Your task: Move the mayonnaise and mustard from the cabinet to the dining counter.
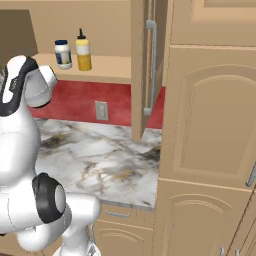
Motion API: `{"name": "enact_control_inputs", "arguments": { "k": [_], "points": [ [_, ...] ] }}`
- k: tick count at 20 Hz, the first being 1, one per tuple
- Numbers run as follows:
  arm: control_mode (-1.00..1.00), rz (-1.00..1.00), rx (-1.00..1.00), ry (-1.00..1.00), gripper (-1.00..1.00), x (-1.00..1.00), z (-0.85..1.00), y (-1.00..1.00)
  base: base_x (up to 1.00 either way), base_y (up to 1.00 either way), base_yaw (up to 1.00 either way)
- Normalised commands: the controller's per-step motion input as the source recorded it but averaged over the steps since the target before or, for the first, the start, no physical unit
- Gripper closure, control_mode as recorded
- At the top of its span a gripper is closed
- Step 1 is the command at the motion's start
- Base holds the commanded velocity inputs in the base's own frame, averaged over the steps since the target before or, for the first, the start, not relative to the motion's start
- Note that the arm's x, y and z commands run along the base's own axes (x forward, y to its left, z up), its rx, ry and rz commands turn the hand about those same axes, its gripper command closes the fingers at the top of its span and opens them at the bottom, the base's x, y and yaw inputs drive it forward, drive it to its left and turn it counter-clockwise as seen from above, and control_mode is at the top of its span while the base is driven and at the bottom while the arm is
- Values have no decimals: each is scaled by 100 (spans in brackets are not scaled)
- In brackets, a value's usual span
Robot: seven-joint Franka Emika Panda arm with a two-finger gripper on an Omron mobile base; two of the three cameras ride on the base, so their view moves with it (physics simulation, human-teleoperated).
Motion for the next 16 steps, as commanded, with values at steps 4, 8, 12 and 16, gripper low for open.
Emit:
{"name": "enact_control_inputs", "arguments": {
  "k": [4,8,12,16],
  "points": [
    [-100,23,0,-38,100,-91,0,70,0,0,0],
    [-100,4,9,-40,100,-42,0,51,0,0,0],
    [-100,0,10,-34,100,-44,1,11,0,0,0],
    [-100,-6,0,-11,100,-68,-1,-27,0,0,0]
  ]
}}
